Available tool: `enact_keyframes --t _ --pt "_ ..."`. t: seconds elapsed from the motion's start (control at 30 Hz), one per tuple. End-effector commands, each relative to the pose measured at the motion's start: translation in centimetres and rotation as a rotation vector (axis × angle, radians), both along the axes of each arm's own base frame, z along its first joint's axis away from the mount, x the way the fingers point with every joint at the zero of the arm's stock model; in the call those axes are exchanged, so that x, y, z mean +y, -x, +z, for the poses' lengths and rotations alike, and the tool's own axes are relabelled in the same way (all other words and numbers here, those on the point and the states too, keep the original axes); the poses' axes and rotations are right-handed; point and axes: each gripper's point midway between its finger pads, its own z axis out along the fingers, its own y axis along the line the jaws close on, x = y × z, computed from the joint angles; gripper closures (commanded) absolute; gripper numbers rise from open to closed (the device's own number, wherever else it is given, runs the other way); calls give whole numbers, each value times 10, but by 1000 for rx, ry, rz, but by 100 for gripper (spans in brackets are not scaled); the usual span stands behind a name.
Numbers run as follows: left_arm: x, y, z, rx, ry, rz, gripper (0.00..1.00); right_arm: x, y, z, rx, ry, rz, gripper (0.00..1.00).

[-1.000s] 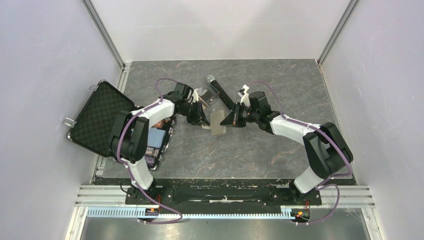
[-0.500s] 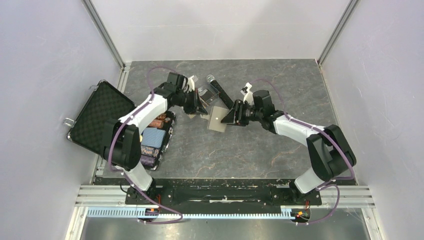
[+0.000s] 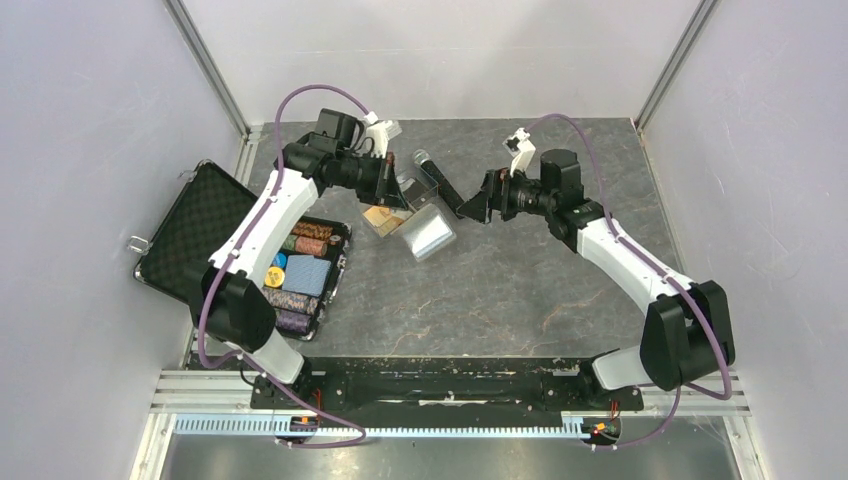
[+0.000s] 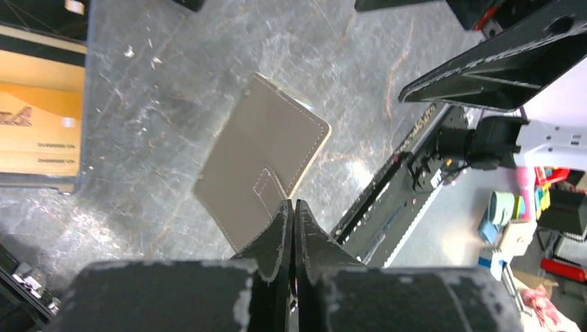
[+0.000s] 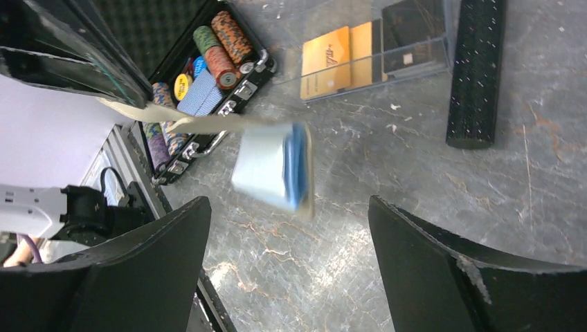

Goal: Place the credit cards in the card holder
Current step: Open the card holder at the center of the board.

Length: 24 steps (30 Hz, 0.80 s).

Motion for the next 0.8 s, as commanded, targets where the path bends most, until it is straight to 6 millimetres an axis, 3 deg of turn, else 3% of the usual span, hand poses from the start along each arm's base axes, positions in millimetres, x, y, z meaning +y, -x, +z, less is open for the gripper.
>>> enact_keyframes --t 0.0,0.4,0.67,0.77 --pt "1 26 23 -59 28 -144 98 14 4 34 -151 -20 125 13" --pt "-6 50 32 -2 110 -214 98 66 44 52 -218 -113 354 2" --pt "-10 47 30 59 127 -172 98 88 58 39 -225 -47 349 2" --pt "-12 47 32 61 140 -176 98 91 59 24 -236 44 342 2"
